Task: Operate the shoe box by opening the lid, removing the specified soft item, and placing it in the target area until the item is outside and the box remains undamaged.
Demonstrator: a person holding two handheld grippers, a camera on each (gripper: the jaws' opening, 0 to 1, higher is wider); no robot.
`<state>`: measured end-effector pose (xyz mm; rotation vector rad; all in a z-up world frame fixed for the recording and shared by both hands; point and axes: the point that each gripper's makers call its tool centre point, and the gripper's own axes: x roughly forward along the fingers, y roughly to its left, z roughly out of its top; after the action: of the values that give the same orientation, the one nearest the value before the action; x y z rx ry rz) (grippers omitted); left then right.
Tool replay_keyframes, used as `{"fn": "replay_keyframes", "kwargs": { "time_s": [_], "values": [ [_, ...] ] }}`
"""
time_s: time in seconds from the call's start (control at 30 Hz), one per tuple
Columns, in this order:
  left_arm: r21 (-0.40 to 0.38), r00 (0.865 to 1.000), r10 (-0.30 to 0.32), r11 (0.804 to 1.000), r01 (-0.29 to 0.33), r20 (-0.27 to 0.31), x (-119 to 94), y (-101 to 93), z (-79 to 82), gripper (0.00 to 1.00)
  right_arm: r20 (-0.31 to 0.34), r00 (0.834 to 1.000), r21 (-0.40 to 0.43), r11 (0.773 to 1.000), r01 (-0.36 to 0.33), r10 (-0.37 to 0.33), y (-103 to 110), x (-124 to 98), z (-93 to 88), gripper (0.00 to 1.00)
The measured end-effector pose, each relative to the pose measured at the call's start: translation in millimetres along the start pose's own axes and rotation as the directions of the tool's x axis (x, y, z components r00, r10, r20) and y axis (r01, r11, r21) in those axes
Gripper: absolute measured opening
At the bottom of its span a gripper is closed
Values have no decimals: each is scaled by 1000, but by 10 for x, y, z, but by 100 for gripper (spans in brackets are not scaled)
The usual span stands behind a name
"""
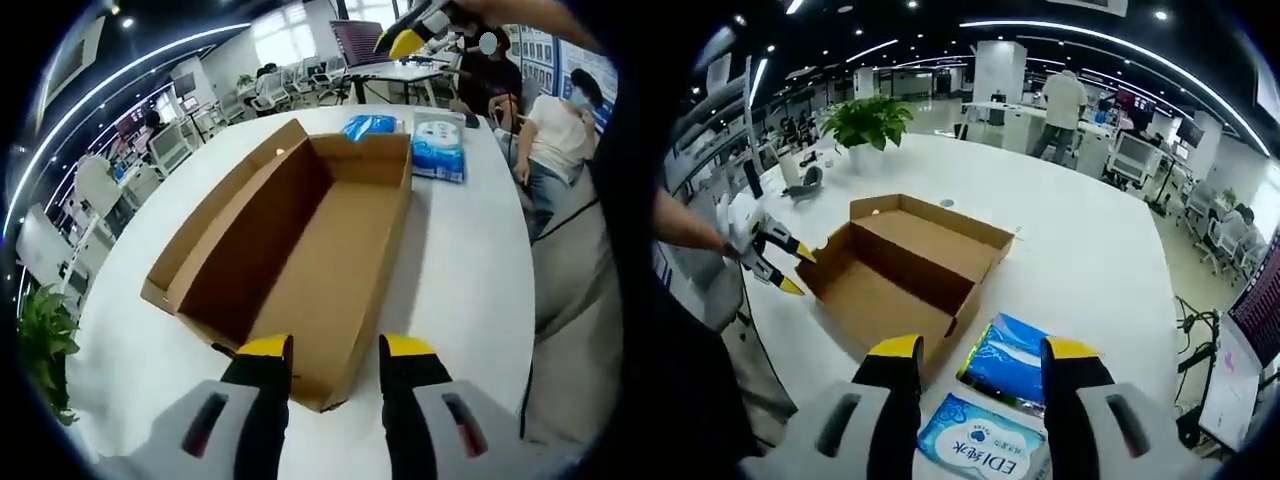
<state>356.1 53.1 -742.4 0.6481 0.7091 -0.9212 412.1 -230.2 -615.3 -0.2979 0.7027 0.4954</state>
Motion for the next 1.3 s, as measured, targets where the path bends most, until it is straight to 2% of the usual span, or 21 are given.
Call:
{"fn": "replay_keyframes", "kwargs": {
  "time_s": [0.2,0.27,0.33,0.47,0.5,0.53,0.6,0.63,0.73,0.77,0.83,0.9,0.93,0.97,1.0,1.13,1.2,1.23,1.27,1.3],
  "values": [
    [-19,1000,-17,1000,17,-22,93,-61,-77,32,52,999,74,997,9,-12,-20,92,270,51],
    [-2,1000,-21,1000,21,-20,110,-103,-85,32,65,998,97,995,13,-19,-39,133,312,51],
    [30,999,-18,999,19,-34,132,-125,-106,32,111,994,156,987,-24,6,-10,216,399,50],
    [17,999,-26,1000,27,-39,181,-152,-118,30,45,999,276,961,-10,-3,-65,361,401,51],
    [25,999,-24,999,26,-47,193,-161,-130,29,-25,999,306,951,42,-36,-142,393,347,51],
    [31,998,-26,999,28,-52,200,-170,-135,29,-59,998,293,955,40,-24,-142,416,338,51],
    [46,997,-31,998,35,-65,223,-193,-154,29,-50,999,261,965,32,-20,-143,479,476,50],
    [53,997,-31,998,35,-73,237,-198,-163,29,-55,998,209,977,46,-35,-175,490,552,50],
    [60,997,-26,998,31,-76,269,-179,-167,29,-19,998,130,990,62,-60,-155,486,805,47],
    [56,997,-25,998,29,-77,275,-174,-163,28,-19,997,61,995,75,-74,-216,510,849,46],
    [55,997,-23,998,28,-79,290,-167,-165,27,22,995,11,996,93,-93,-209,539,1024,46],
    [67,996,-20,997,26,-86,308,-163,-182,25,31,996,26,997,78,-78,-149,566,1131,46],
    [69,996,-19,997,25,-89,311,-162,-189,24,35,998,2,999,46,-46,-161,641,1185,47],
    [72,996,-19,997,26,-90,319,-164,-191,24,69,998,-50,999,-5,8,-64,697,1335,48],
    [72,995,-21,997,28,-93,328,-167,-199,24,75,997,-60,998,-9,13,-42,716,1398,49],
    [102,994,-8,995,19,-106,333,-140,-218,18,68,998,-68,998,-6,11,-36,799,1574,50],
    [94,993,-17,995,28,-115,335,-135,-218,17,60,997,-50,997,-50,53,-38,892,1599,43],
    [96,993,-22,995,33,-118,336,-138,-219,16,77,990,-25,993,-115,116,11,955,1616,40],
    [100,992,-28,994,41,-123,330,-142,-223,16,95,984,78,984,-160,152,16,1007,1614,40],
    [108,991,-32,993,46,-126,330,-145,-226,16,90,984,149,975,-167,155,-31,1060,1597,40]
  ]
}}
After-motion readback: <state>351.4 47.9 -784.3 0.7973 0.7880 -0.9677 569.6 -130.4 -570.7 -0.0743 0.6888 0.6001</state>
